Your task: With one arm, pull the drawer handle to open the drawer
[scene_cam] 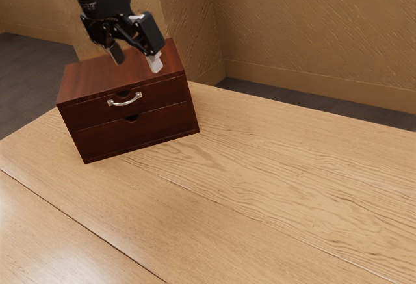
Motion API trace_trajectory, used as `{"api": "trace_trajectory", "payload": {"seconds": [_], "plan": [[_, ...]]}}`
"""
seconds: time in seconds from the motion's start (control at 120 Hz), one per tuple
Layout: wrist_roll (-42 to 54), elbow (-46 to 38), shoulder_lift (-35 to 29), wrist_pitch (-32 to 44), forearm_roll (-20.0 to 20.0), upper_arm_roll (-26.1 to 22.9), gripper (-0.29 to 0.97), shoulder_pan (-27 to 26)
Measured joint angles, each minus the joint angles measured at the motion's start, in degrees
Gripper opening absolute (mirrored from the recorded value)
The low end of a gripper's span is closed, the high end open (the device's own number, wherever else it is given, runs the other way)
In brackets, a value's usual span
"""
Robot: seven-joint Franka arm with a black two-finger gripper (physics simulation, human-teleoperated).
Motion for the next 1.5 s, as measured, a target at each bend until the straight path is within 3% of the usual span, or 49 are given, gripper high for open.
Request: {"api": "trace_trajectory", "payload": {"seconds": [0.183,0.433,0.667,0.983,1.25,1.5], "plan": [[1.26,0.38,4.73,1.55,0.56,-0.61,0.68,-0.59],[11.23,-4.46,7.5,0.82,3.92,3.34,0.68,1.1],[23.41,-6.17,8.81,-0.09,3.78,4.27,0.68,1.54],[37.01,-21.77,2.6,18.3,12.4,5.73,0.68,1.48],[44.11,-14.25,11.41,26.91,14.56,8.31,0.68,2.38],[48.32,-17.04,13.33,32.12,14.63,8.34,0.68,5.34]]}}
